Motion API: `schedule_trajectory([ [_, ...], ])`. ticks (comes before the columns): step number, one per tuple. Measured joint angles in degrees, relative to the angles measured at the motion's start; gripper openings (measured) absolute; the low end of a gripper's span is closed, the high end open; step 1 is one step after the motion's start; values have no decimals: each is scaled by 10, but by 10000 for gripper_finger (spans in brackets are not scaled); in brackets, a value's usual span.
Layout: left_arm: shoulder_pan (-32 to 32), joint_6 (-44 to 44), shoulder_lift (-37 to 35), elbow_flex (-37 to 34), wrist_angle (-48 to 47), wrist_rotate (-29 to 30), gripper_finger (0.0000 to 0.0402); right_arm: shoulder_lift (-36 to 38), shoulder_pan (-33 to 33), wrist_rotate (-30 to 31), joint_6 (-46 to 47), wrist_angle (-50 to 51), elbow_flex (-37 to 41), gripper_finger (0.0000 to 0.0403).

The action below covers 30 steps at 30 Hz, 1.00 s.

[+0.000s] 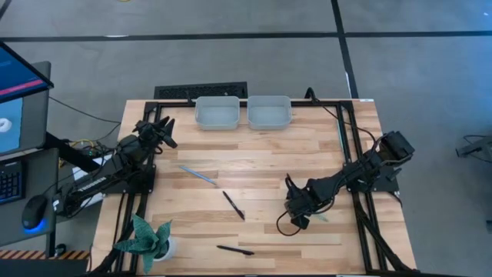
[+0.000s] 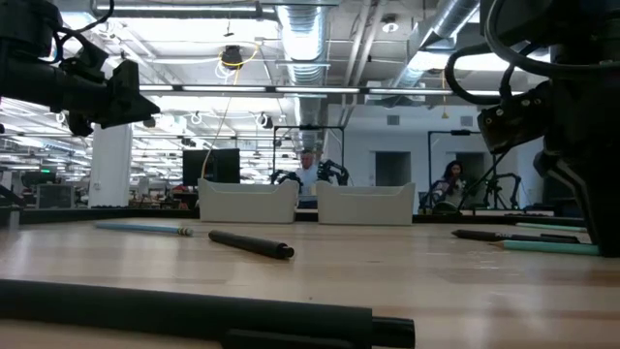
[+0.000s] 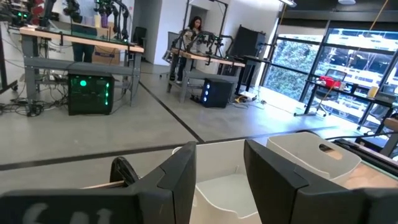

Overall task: Sort pens & pencils
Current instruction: Put the bottom light green pencil into the right gray bin

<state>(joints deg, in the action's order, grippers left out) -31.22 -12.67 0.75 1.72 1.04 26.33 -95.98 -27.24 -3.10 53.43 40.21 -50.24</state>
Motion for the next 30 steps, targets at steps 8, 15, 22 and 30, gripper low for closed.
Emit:
schedule_trajectory([
  [8,0,0,0,0,0,0,126,1,2,-5,1,-2,0,49],
  [15,0,6,0,0,0,0,126,1,20,-24,0,-6,0,49],
  [22,0,10,0,0,0,0,126,1,40,-42,-29,-13,0,48],
  [30,0,11,0,0,0,0,126,1,64,-61,-80,-14,-13,48],
])
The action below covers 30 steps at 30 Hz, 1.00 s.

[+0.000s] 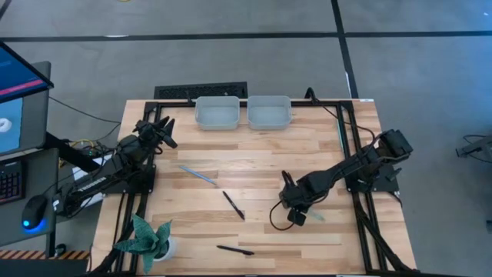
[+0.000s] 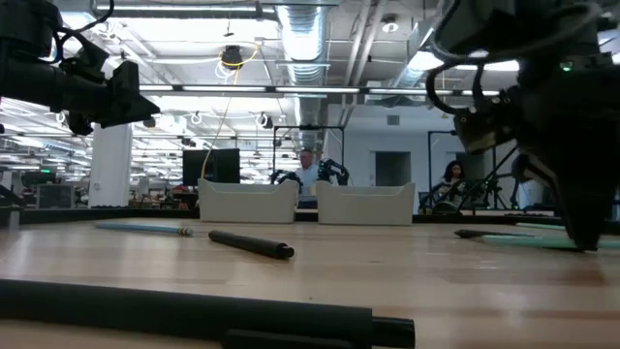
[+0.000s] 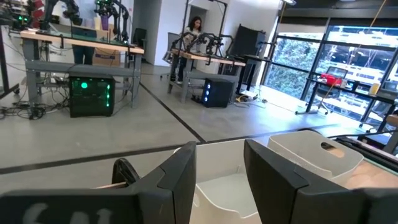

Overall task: Sort pens & pencils
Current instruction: Put the bottom light green pencil into the right gray bin

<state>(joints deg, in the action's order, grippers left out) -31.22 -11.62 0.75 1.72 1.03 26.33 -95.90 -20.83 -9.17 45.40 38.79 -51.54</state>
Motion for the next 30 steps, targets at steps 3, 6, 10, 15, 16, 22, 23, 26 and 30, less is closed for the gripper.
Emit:
schedule_trajectory([
  [3,0,0,0,0,0,0,126,0,8,0,-28,12,-15,48],
  [6,0,0,0,0,0,0,126,0,16,4,-54,36,-27,48],
  [10,0,0,0,0,0,0,126,0,32,11,-88,65,-35,48],
  [15,0,-3,0,0,0,0,126,0,66,15,-139,78,-45,48],
  [16,0,-3,0,0,0,0,126,0,75,15,-151,78,-49,48],
  [22,0,-5,0,0,0,0,126,0,139,17,-229,95,-86,48],
  [23,0,-5,0,0,0,0,126,0,150,18,-245,100,-96,48],
  [26,0,-5,0,0,0,0,126,0,187,20,-293,110,-126,48],
  [30,0,-5,0,0,0,0,126,1,233,49,-346,131,-168,48],
])
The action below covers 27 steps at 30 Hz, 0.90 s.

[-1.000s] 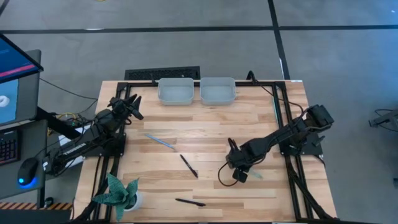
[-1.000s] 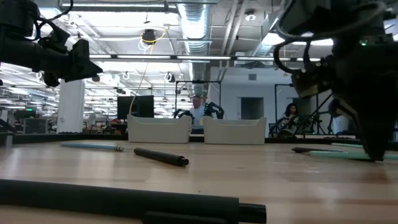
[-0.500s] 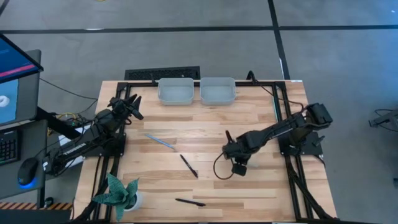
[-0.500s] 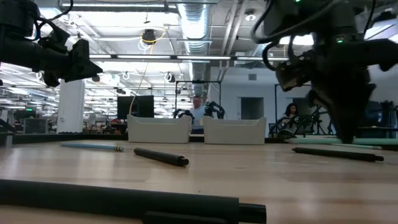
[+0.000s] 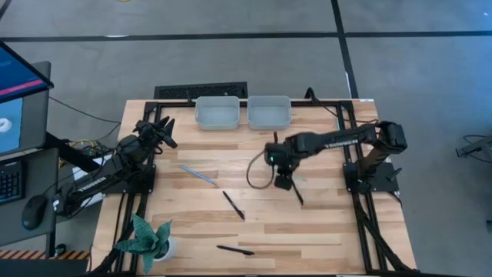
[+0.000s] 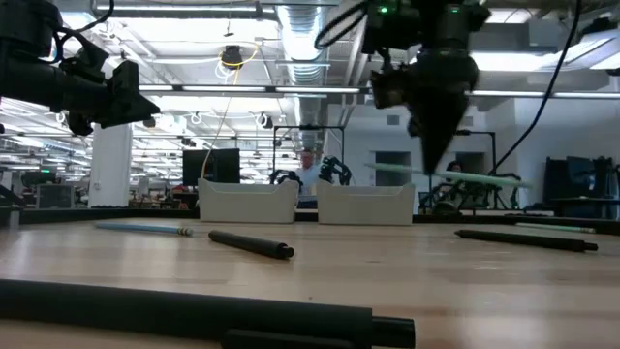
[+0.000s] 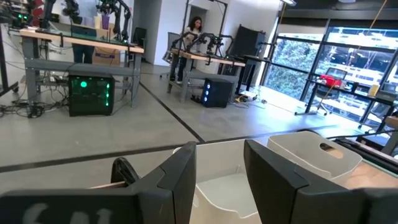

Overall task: Sort pens & pencils
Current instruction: Put the bottom light green pencil into the right gray bin

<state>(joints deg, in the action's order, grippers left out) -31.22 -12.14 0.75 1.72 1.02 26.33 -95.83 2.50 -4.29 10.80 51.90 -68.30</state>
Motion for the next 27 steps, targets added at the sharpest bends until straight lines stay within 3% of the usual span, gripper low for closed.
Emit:
schedule_trajectory([
  [6,0,22,0,0,0,0,126,0,71,43,-84,28,-60,48],
  [12,0,24,0,0,0,0,126,0,141,48,-142,16,-116,48],
  [18,0,25,0,0,0,0,126,0,196,94,-203,-15,-150,48],
  [27,0,25,0,0,0,0,126,0,263,102,-234,-116,-156,48],
])
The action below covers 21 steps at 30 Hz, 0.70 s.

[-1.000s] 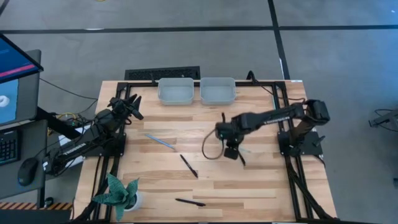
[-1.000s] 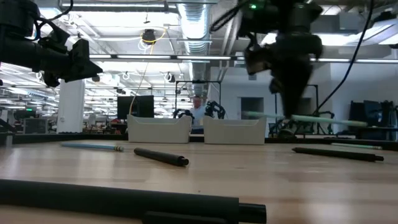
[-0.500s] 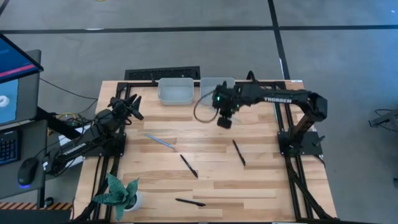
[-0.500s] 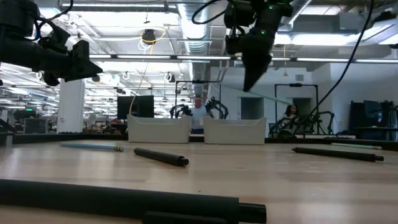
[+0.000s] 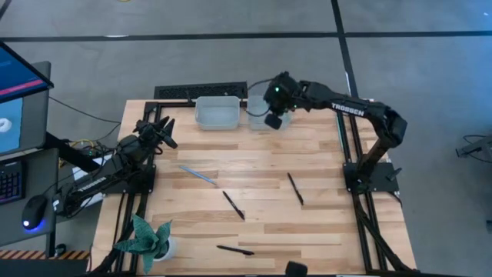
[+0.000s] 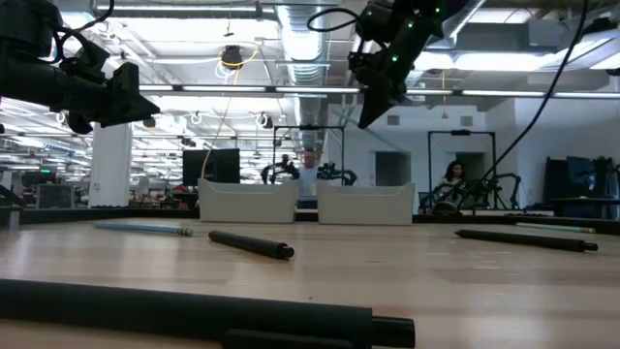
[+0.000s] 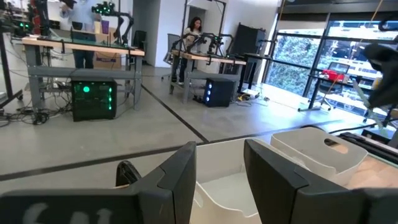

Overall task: Sort pens & pencils
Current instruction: Put the bottom light green pencil into the right gray bin

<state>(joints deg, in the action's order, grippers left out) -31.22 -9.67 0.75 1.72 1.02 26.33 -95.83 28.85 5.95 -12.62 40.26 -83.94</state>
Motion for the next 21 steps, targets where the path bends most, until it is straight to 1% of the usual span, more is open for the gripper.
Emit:
schedule_trajectory([
  [5,0,0,0,0,0,0,126,0,25,2,-17,-52,0,48],
  [11,0,0,0,0,0,0,126,-5,44,2,-14,-79,-1,48],
  [21,0,-4,0,0,0,0,126,-93,51,1,-18,-74,-1,48],
])
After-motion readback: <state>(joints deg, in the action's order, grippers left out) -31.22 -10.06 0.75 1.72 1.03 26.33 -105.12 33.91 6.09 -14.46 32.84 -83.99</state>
